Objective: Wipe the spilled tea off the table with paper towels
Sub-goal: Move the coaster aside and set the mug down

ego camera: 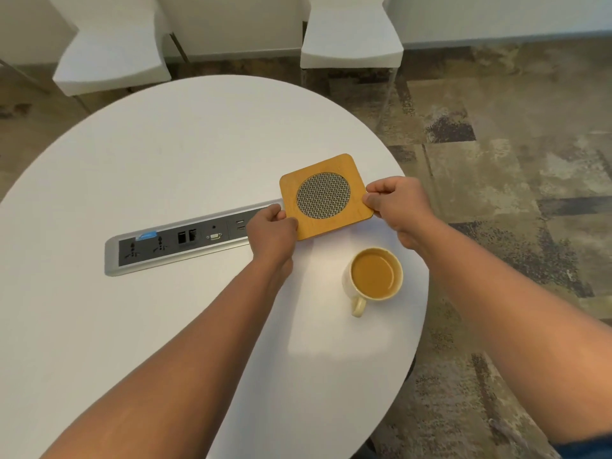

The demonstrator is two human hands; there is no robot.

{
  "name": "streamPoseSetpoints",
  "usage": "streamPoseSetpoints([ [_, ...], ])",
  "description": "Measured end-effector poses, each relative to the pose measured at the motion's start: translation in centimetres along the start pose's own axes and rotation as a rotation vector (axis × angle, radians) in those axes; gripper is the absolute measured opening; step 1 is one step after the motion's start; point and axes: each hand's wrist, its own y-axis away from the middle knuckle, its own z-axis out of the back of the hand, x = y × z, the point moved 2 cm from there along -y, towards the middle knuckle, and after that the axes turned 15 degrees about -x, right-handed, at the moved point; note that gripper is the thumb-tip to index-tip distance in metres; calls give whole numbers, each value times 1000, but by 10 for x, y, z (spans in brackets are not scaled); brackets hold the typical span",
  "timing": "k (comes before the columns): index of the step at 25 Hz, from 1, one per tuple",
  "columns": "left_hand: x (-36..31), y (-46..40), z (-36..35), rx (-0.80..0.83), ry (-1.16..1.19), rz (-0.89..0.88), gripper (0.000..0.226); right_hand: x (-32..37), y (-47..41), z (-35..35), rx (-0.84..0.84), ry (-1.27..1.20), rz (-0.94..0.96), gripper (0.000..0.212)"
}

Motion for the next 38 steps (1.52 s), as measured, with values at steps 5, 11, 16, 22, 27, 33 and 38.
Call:
streamPoseSetpoints([
  [5,-16,-4,66,-36,126,-63,36,37,57,-22,66,53,137,25],
  [11,-3,-14,171,-187,146,-96,18,26,153,-68,134,78,191,20],
  [16,42,-13,234,-229,28,-72,15,-24,208,-91,176,92,115,18],
  [22,95,1,262,-231,-108,-24,15,-72,238,-92,140,247,113,12],
  [27,113,12,265,-244,-206,-17,20,-91,247,-90,161,338,83,9],
  [33,116,16,264,-244,-257,-25,16,-98,250,-92,158,357,63,8],
  [38,114,19,262,-269,-286,-61,13,-99,250,-95,148,368,81,8],
])
